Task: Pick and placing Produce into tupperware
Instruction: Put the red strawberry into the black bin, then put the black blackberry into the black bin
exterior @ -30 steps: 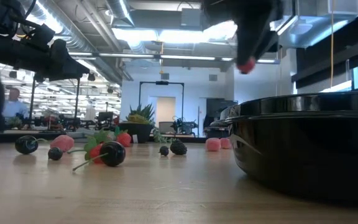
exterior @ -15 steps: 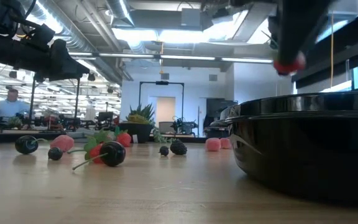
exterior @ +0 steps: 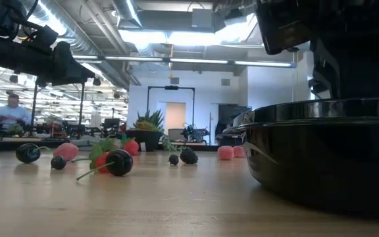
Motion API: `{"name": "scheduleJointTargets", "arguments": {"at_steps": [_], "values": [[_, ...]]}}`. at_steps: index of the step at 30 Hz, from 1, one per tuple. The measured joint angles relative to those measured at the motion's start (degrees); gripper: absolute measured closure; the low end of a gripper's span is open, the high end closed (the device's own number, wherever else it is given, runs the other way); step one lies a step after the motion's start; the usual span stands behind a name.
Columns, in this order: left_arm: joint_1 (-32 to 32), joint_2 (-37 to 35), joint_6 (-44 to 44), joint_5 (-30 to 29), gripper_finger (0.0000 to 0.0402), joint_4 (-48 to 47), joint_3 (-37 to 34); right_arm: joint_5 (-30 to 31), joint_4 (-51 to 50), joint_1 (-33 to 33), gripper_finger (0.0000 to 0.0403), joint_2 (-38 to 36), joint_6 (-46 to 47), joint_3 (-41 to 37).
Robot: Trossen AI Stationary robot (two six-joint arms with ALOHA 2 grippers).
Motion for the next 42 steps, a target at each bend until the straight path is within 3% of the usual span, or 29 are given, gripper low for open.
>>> {"name": "scheduleJointTargets", "arguments": {"at_steps": [5,12,16,19,23,27,33,42], "values": [[0.00,0.00,0.02,0.00,0.0182,0.00,-0.01,-0.50,0.23,-0.45,0.0276,0.00,-0.14,0.85],[0.00,0.00,0.07,0.02,0.0182,0.01,-0.01,-0.52,-1.25,-1.72,0.0187,0.00,-2.95,4.22],[0.00,0.00,0.07,0.02,0.0182,0.01,0.00,-0.50,-5.29,-2.75,0.0141,0.00,-6.80,7.29],[0.00,0.00,0.07,0.02,0.0182,-0.01,-0.01,2.00,-14.52,-4.01,0.0123,0.00,-8.55,11.51],[0.00,0.00,0.07,0.02,0.0182,-0.01,0.01,12.50,-27.92,-6.73,0.0117,0.00,-12.25,18.52],[0.00,0.00,0.07,0.02,0.0182,0.00,0.01,21.29,-33.59,-10.36,0.0116,0.00,-15.69,23.29],[0.00,0.00,0.09,0.02,0.0182,0.01,0.00,18.88,-33.23,-18.04,0.0116,0.00,-24.24,24.93],[0.00,0.00,0.11,0.02,0.0182,0.00,-0.01,16.36,-31.80,-27.77,0.0116,-0.22,-31.49,19.09]]}}
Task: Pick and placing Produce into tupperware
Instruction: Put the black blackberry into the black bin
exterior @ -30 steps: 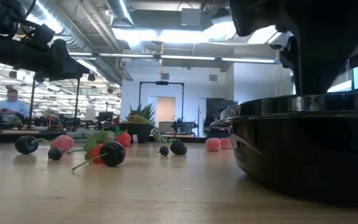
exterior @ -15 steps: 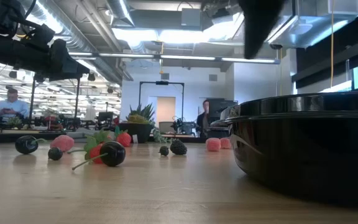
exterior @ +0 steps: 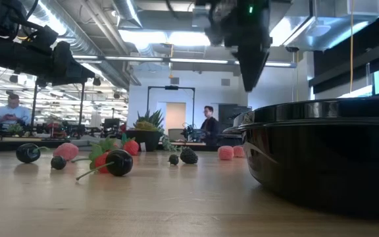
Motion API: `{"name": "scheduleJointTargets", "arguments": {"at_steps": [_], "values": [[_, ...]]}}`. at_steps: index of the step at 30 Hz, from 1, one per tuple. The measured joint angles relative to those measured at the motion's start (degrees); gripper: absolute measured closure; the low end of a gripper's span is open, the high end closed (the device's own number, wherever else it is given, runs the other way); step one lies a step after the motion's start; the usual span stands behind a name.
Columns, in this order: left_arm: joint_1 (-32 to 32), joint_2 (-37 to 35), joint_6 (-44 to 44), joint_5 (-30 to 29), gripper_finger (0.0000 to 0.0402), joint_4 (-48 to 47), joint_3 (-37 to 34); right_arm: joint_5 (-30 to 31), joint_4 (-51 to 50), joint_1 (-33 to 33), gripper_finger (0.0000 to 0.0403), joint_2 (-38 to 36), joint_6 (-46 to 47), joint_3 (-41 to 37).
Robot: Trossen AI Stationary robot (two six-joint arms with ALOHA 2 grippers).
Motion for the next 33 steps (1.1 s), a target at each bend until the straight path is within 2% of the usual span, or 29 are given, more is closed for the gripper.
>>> {"name": "scheduleJointTargets", "arguments": {"at_steps": [6,13,20,24,33], "values": [[0.00,0.00,0.00,0.00,0.0182,0.01,0.00,-1.99,7.28,-4.72,0.0116,-4.04,-0.07,-9.81],[0.00,0.00,0.00,-0.02,0.0182,0.01,0.01,-9.04,16.38,-9.82,0.0116,-12.90,1.15,-23.51],[0.00,0.00,0.00,-0.02,0.0182,0.10,0.00,-9.16,22.35,-13.90,0.0116,-19.91,3.08,-35.93],[0.00,0.00,0.00,-0.02,0.0182,0.16,0.00,-8.88,25.21,-14.35,0.0116,-21.31,4.97,-40.26],[0.00,0.00,0.00,-0.02,0.0182,0.21,0.00,-9.29,25.84,-13.31,0.0116,-21.37,22.69,-44.55]]}}
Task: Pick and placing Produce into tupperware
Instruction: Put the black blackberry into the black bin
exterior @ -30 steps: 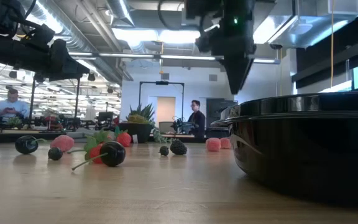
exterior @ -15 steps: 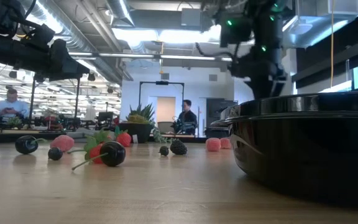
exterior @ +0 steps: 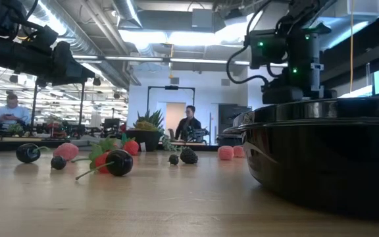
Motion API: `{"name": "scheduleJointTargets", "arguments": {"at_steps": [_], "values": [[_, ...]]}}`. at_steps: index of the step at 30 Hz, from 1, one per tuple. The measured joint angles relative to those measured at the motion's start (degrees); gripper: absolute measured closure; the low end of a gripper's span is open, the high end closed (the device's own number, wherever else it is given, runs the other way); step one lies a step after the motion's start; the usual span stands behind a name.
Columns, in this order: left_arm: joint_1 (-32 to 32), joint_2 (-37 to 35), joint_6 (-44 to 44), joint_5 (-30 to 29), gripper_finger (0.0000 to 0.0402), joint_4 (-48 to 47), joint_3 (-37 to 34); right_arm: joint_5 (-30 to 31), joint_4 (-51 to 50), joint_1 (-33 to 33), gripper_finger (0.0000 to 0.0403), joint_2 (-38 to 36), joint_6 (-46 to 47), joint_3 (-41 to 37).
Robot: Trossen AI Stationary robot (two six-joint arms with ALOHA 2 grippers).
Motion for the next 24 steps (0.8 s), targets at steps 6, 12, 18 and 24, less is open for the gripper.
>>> {"name": "scheduleJointTargets", "arguments": {"at_steps": [6,12,18,24], "values": [[0.00,0.00,0.00,0.00,0.0182,0.00,0.00,-0.11,5.58,0.97,0.0116,0.00,2.43,-1.59],[0.00,0.00,-0.04,0.00,0.0182,0.02,0.00,-2.35,12.18,0.95,0.0116,0.00,2.81,-3.55],[-0.01,0.00,-0.09,0.02,0.0182,0.02,0.00,-3.98,13.77,0.95,0.0116,0.00,4.00,-6.56],[-0.02,0.00,-0.04,0.00,0.0182,0.02,0.00,-5.74,19.99,1.78,0.0117,0.00,4.32,-10.09]]}}
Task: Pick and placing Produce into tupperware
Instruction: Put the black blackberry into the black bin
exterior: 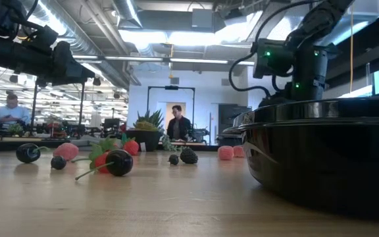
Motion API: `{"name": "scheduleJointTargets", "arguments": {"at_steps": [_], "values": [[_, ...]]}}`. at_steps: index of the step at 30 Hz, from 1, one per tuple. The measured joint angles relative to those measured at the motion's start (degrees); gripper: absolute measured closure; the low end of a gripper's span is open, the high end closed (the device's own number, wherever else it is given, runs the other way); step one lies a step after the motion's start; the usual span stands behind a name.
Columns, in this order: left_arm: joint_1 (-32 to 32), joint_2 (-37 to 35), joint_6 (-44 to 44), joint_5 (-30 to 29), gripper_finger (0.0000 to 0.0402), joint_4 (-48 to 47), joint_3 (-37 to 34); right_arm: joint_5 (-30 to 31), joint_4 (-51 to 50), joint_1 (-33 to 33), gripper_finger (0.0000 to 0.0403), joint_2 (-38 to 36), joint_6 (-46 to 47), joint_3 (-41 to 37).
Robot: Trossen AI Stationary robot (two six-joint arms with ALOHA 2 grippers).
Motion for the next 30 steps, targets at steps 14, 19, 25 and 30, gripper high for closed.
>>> {"name": "scheduleJointTargets", "arguments": {"at_steps": [14,19,25,30], "values": [[0.02,0.00,0.02,0.00,0.0182,0.00,0.00,2.05,2.05,-0.11,0.0215,0.01,-0.83,-0.83],[0.02,0.00,0.02,0.00,0.0182,0.00,0.00,1.93,2.12,-0.09,0.0247,0.04,-1.38,-0.83],[0.01,0.00,0.02,0.00,0.0182,0.00,0.00,1.93,2.12,-0.09,0.0297,0.04,-1.63,-0.81],[0.01,0.00,0.04,0.00,0.0182,0.00,0.00,1.71,2.03,-0.09,0.0307,0.04,-1.84,-0.73]]}}
